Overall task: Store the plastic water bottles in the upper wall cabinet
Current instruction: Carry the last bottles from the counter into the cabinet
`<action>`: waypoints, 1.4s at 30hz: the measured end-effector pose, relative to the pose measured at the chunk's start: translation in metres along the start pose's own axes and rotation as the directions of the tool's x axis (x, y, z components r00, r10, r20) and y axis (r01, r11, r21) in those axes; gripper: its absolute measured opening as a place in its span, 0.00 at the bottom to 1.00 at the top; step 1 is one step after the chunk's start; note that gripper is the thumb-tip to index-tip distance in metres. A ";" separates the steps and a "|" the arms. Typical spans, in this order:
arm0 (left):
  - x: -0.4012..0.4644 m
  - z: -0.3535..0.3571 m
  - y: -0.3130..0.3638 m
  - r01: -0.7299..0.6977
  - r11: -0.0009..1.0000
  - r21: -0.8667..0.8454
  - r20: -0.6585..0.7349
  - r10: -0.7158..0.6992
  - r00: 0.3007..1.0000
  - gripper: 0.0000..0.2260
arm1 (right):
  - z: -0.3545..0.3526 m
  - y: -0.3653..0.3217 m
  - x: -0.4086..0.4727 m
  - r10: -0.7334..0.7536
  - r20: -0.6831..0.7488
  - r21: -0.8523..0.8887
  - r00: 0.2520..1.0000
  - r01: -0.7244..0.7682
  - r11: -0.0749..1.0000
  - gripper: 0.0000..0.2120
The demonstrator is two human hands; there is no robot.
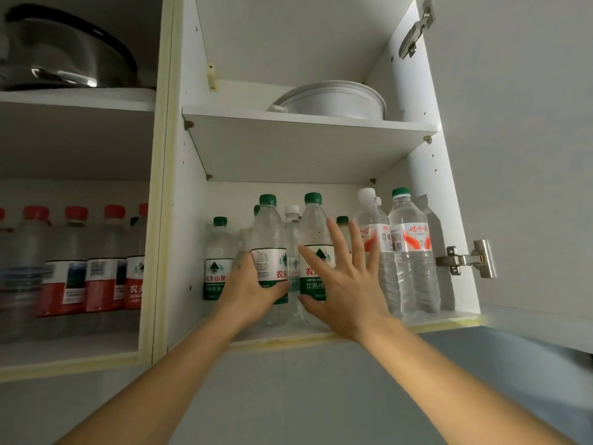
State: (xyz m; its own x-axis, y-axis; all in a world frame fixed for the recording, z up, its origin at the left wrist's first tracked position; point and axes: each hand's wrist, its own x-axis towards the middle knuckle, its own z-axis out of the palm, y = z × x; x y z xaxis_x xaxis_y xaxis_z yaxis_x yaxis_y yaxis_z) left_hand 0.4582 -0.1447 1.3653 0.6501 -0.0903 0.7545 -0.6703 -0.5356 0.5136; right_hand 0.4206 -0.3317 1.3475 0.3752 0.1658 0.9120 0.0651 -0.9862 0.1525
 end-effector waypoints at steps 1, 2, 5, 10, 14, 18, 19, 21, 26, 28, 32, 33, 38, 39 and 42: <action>0.000 0.000 0.000 -0.025 1.000 -0.006 0.014 0.025 1.000 0.28 | 0.001 0.000 0.001 -0.011 0.012 -0.017 1.000 0.011 1.000 0.39; -0.001 0.001 0.001 -0.045 0.999 -0.014 0.028 0.045 0.999 0.27 | 0.001 0.000 0.002 -0.011 0.016 -0.027 1.000 0.011 1.000 0.38; 0.000 0.006 0.005 -0.057 0.998 -0.039 0.060 0.059 0.996 0.27 | -0.002 0.002 -0.001 0.018 0.005 -0.019 1.000 -0.018 1.000 0.37; 0.001 0.020 0.017 -0.012 0.994 -0.106 0.175 0.030 0.984 0.29 | -0.008 0.010 0.000 0.026 0.040 -0.075 0.999 -0.023 0.997 0.38; 0.004 0.032 0.024 0.020 0.991 -0.132 0.221 0.010 0.975 0.29 | -0.010 0.018 -0.003 0.031 0.041 -0.127 0.999 -0.026 0.992 0.39; 0.006 0.038 0.025 0.045 0.986 -0.158 0.249 -0.004 0.969 0.32 | -0.008 0.021 -0.005 0.019 -0.004 -0.151 1.000 -0.019 0.988 0.39; 0.006 0.039 0.026 0.056 0.986 -0.157 0.255 -0.015 0.967 0.33 | -0.007 0.021 -0.005 0.022 0.006 -0.161 1.000 -0.021 0.987 0.38; 0.006 0.040 0.026 0.079 0.984 -0.158 0.258 -0.036 0.965 0.37 | -0.006 0.018 -0.004 0.038 0.045 -0.171 0.998 -0.030 0.985 0.36; 0.007 0.029 0.024 -0.030 0.999 -0.041 0.205 0.038 0.978 0.25 | -0.010 0.014 -0.005 0.061 0.085 -0.109 0.994 -0.052 0.993 0.34; 0.017 0.012 0.018 -0.095 0.994 0.048 0.013 0.095 0.995 0.21 | -0.012 0.014 -0.008 0.017 0.007 -0.037 1.000 -0.017 0.999 0.32; 0.052 -0.016 0.002 0.028 1.000 -0.004 -0.237 -0.029 0.971 0.24 | -0.022 0.010 0.018 -0.033 -0.089 0.021 0.996 0.035 0.999 0.35; 0.059 -0.015 -0.002 0.103 0.992 -0.070 -0.157 -0.113 0.981 0.30 | -0.026 0.009 0.032 -0.028 -0.077 0.033 0.997 0.031 0.999 0.36; 0.067 0.002 -0.022 0.252 0.955 -0.155 0.185 -0.223 0.957 0.43 | -0.016 -0.002 0.072 -0.067 0.051 -0.037 0.996 0.069 0.997 0.46; 0.066 0.004 -0.023 0.237 0.956 -0.170 0.202 -0.202 0.958 0.41 | -0.010 -0.004 0.069 -0.070 0.060 -0.075 0.996 0.075 0.994 0.48; 0.063 0.000 -0.023 0.205 0.969 -0.135 0.238 -0.169 0.956 0.35 | 0.001 -0.003 0.066 -0.061 0.032 -0.123 0.998 0.064 0.990 0.53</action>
State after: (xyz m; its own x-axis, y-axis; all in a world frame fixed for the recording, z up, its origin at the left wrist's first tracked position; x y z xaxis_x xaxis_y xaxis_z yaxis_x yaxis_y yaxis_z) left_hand 0.5146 -0.1385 1.4009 0.8204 -0.1952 0.5375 -0.5647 -0.4244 0.7078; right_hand 0.4466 -0.3176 1.4071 0.3995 0.2254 0.8886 -0.0248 -0.9663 0.2563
